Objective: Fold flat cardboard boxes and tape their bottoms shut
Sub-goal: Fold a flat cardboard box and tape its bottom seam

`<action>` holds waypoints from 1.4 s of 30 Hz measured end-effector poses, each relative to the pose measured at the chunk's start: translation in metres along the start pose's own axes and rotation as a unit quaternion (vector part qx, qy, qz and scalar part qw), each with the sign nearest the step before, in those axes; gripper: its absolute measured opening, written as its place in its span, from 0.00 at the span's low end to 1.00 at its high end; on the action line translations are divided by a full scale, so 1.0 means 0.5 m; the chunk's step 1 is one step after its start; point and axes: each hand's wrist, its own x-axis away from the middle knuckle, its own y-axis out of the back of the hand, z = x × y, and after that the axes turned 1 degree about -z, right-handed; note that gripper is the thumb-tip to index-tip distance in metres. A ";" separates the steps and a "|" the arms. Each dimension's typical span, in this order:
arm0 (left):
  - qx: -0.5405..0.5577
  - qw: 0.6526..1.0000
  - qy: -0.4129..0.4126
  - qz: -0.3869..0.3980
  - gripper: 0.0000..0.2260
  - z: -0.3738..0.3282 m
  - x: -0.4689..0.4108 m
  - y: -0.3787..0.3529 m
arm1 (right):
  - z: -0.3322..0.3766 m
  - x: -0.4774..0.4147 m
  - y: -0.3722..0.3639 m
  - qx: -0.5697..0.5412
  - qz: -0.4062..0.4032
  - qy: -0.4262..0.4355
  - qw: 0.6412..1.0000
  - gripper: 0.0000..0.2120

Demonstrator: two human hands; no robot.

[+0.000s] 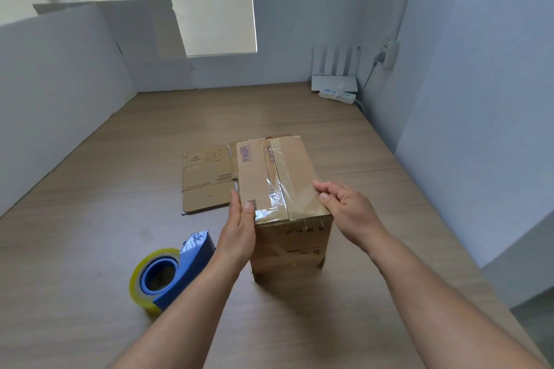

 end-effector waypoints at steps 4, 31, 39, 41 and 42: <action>-0.003 1.000 -0.025 -0.002 0.23 -0.007 -0.001 -0.002 | 0.009 -0.015 0.008 0.054 -0.005 0.018 0.998 0.15; -0.516 0.843 -0.154 -0.006 0.48 -0.017 -0.007 0.025 | 0.023 -0.011 -0.001 0.418 0.058 0.113 0.900 0.44; -0.420 0.884 -0.168 0.117 0.34 0.003 -0.028 0.088 | -0.010 -0.031 0.070 0.253 0.202 0.082 0.943 0.36; -0.387 0.896 -0.166 0.141 0.33 0.005 -0.028 0.098 | -0.010 -0.036 0.083 0.195 0.239 0.043 0.950 0.36; -0.380 0.898 -0.168 0.148 0.33 0.005 -0.028 0.098 | -0.007 -0.039 0.088 0.166 0.259 0.023 0.951 0.35</action>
